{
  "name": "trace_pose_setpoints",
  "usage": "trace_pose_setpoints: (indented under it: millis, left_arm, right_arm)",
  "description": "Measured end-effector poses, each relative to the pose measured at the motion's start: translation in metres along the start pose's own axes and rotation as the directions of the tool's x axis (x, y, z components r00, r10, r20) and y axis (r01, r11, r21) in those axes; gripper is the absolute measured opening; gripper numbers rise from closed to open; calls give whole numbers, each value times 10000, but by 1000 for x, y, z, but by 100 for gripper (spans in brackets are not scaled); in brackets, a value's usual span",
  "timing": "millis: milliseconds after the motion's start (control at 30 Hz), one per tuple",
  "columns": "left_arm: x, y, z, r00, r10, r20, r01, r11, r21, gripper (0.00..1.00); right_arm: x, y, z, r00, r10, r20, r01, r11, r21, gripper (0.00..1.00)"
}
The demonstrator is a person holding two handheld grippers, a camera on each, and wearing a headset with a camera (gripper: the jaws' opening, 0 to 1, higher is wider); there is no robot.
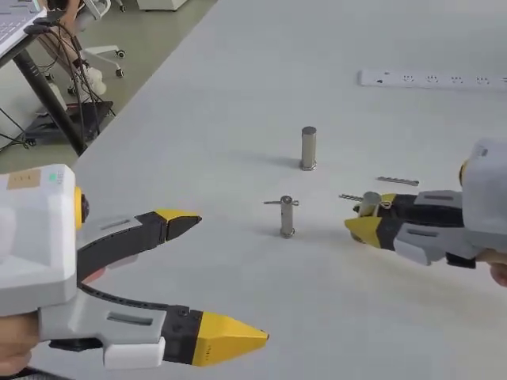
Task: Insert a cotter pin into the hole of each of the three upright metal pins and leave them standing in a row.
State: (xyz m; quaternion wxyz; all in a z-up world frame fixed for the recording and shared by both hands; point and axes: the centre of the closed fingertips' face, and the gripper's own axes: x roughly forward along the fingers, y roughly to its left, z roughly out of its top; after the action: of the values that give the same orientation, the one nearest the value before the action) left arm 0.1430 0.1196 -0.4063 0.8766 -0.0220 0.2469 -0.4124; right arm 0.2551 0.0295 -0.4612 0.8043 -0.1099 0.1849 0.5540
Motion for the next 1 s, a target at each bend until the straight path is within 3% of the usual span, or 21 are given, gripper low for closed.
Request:
trace_pose_setpoints:
  millis: [333,1000]
  left_arm:
    - [3,-4,-1,10000,-88,-6,88,9997,-234,96]
    - [5,-4,-3,9998,-156,-160,154,9998,-87,96]
  right_arm:
    - [1,0,-5,10000,20,-25,-20,9999,103,8]
    - [1,2,-6,9998,51,216,-57,9996,263,9]
